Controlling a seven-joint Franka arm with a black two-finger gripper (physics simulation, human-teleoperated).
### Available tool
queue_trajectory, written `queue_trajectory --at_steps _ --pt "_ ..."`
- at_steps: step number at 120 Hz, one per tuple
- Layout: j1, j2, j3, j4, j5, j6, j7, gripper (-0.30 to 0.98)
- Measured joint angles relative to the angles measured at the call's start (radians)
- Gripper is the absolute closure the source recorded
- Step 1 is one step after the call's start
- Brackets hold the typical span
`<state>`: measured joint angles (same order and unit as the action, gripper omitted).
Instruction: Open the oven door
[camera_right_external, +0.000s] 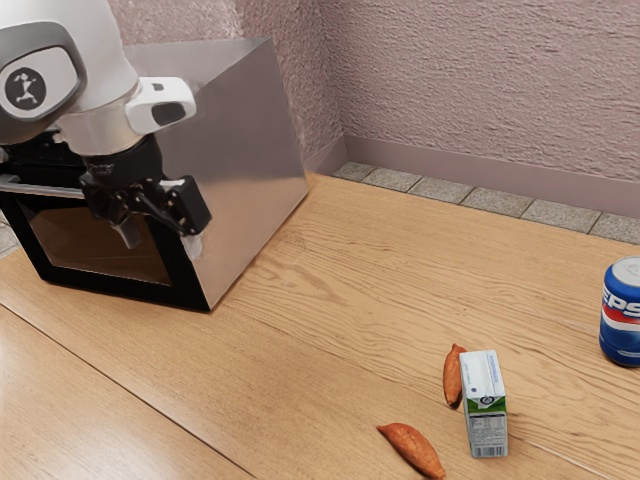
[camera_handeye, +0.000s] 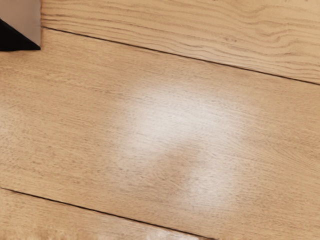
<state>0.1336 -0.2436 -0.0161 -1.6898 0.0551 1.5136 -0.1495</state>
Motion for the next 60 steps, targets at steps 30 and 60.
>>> queue_trajectory --at_steps 30,60 --pt "0.198 -0.177 0.068 -0.169 0.062 0.038 -0.238 0.00" --pt "0.268 -0.157 0.130 -0.185 -0.013 0.391 -0.495 0.00"
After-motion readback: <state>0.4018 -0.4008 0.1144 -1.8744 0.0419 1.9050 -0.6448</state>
